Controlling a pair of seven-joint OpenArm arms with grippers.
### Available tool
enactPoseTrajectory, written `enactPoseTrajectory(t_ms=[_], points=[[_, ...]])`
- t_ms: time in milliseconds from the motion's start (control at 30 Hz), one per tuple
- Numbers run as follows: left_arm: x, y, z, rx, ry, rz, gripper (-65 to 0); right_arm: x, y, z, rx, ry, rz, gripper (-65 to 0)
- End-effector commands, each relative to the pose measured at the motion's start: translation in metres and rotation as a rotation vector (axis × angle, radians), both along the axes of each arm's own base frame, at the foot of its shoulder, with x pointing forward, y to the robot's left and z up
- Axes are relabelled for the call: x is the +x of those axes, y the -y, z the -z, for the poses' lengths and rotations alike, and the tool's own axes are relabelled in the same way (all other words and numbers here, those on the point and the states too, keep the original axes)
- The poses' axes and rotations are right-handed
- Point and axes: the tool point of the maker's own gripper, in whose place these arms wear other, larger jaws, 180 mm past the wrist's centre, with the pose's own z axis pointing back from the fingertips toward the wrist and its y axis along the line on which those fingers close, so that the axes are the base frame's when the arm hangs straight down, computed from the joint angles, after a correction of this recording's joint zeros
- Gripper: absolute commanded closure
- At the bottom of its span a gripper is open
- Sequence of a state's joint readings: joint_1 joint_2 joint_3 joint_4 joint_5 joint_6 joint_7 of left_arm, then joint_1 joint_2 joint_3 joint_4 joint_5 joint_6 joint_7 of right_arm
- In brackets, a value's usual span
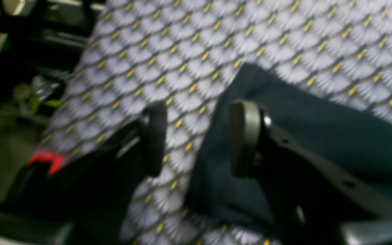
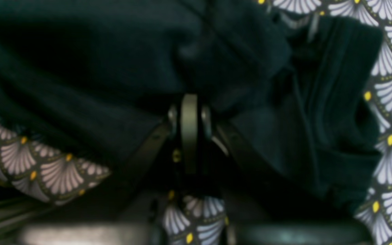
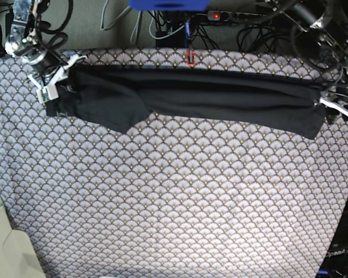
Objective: Fold the T-shirt properly
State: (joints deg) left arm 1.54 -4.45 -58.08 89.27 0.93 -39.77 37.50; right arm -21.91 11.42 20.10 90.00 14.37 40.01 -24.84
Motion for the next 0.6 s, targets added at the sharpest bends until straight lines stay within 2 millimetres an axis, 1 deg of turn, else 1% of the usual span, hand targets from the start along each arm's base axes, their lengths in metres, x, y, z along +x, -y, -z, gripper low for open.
enactPoseTrajectory(t_ms=[0, 67, 167, 233, 267, 300, 367, 433, 567], points=[[0.001, -0.005, -0.006, 0.011, 0.017, 0.0, -29.3, 0.002, 0.005, -0.004, -0.018, 0.009, -0.004, -0.4], [0.001, -0.003, 0.0, -0.003, 0.009, 0.002, -32.7, 0.002, 0.005, -0.004, -0.019, 0.008, -0.005, -0.4], [0.008, 0.0, 0.006, -0.038, 0.013, 0.0, -42.5, 0.002, 0.005, -0.004, -0.02, 0.009, -0.006, -0.4], [0.008, 0.0, 0.009, -0.046, 0.008, -0.004, -49.4, 0.002, 0.005, -0.004, -0.02, 0.008, -0.006, -0.4], [0.007, 0.0, 0.011, -0.05, 0.006, -0.006, -51.3, 0.002, 0.005, -0.004, -0.02, 0.008, -0.006, -0.4], [0.008, 0.0, 0.011, -0.053, 0.007, -0.006, -51.9, 0.002, 0.005, -0.004, -0.02, 0.008, -0.006, -0.4], [0.008, 0.0, 0.013, -0.058, 0.005, -0.006, -50.0, 0.002, 0.005, -0.004, -0.02, 0.008, -0.006, -0.4], [0.009, 0.001, 0.014, -0.063, 0.005, -0.007, -46.5, 0.002, 0.005, -0.004, -0.02, 0.008, -0.006, -0.4], [0.005, 0.005, 0.032, -0.108, -0.026, -0.011, -38.5, 0.002, 0.005, -0.004, -0.021, 0.006, -0.006, -0.4]])
